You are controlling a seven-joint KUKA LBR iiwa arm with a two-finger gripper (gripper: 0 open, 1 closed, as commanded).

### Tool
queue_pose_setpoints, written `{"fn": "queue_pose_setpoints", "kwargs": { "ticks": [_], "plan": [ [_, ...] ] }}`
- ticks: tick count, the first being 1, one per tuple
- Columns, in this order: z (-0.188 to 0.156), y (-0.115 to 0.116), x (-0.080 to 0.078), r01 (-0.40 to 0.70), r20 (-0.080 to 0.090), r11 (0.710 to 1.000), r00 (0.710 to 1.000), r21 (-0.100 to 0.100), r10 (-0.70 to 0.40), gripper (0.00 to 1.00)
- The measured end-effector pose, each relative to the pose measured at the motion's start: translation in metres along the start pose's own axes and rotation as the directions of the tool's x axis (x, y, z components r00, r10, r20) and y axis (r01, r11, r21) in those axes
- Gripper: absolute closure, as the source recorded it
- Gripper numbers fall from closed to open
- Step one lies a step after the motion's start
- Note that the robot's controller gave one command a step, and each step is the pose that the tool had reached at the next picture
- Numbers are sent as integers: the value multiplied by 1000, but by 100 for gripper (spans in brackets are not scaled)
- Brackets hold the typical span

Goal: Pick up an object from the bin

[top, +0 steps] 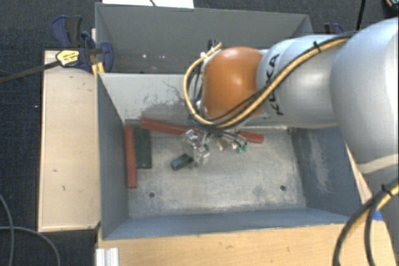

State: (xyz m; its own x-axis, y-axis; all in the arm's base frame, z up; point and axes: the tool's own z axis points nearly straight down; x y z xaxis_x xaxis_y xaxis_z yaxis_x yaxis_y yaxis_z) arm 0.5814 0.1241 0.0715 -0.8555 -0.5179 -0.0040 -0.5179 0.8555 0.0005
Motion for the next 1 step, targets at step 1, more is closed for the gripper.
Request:
{"fn": "queue_pose_setpoints", "kwargs": {
  "ticks": [1],
  "plan": [
    [-154,38,12,42,7,999,999,3,-42,100]
  ]
}}
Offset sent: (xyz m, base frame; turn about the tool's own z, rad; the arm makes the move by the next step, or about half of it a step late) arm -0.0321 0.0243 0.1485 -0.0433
